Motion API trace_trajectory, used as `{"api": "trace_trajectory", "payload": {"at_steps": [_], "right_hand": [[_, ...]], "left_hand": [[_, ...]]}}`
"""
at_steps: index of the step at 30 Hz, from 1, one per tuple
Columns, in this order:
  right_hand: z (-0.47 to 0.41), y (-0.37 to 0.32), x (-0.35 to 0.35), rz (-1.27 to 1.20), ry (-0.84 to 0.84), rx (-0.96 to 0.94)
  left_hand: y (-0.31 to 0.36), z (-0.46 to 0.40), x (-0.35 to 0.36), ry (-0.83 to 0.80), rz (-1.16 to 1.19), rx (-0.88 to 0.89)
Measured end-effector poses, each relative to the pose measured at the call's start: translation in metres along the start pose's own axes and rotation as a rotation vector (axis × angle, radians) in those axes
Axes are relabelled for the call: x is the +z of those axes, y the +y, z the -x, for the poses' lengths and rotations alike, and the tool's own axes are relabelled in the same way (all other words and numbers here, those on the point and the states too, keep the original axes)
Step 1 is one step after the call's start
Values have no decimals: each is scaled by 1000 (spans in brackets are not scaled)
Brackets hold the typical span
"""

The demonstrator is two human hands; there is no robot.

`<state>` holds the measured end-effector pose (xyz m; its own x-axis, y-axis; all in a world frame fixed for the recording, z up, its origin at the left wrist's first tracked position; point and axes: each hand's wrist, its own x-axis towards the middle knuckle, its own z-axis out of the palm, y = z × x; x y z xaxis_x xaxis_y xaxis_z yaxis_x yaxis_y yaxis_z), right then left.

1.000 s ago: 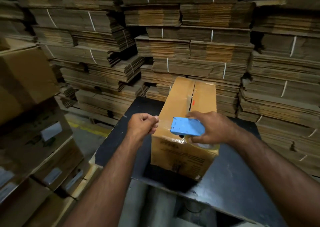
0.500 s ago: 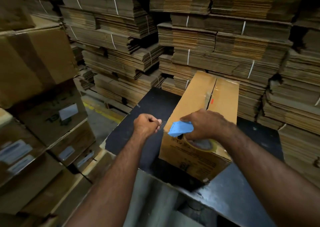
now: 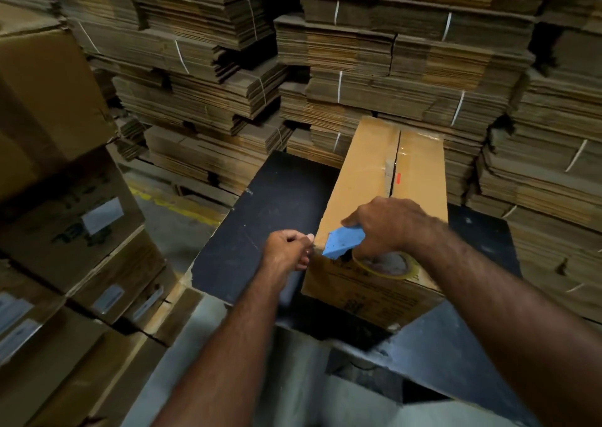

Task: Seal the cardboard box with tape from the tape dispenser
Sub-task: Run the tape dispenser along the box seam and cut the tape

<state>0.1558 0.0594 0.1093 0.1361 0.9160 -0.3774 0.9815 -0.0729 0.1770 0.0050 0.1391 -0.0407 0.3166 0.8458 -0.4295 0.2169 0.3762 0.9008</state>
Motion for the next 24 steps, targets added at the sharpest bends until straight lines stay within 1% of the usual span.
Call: {"api": "trace_trajectory", "payload": {"at_steps": [5,6,7,9,10,11,12,13,15,16,21,24], "right_hand": [[1,-1,-1,-6,-29,41],[1,-2,-1,-8,-36,46],[1,-4,-2,-12,-43,52],[1,-5,-4,-20,-53,67],[2,-5,-4,-22,-57,76],[2,-5,-4,-23,-60,81],[2,-6,-3,-23,-60,86],[2,-6,-3,-24,-59,91],[1,-8,-5,-34,-59,97],[1,-8,-4,-39,-60,100],[-1,-9,-1,-47,-51,135],[-1,-9,-1,-57,-62,136]], "left_hand": [[-9,-3,-4,-11,1,-40],[-10,-5,-5,5,-54,-25],[-9,-6,-8,29,-181,6],[-7,-5,-14,88,-521,100],[-7,-2,-16,117,-604,197],[-7,2,-16,112,-598,320],[-6,8,-16,67,-560,435],[-4,17,-13,-10,-506,505],[-11,31,-6,-173,-447,493],[-16,35,-3,-219,-417,469],[-28,34,0,-291,-269,447],[-28,33,-5,-362,-319,401]]}}
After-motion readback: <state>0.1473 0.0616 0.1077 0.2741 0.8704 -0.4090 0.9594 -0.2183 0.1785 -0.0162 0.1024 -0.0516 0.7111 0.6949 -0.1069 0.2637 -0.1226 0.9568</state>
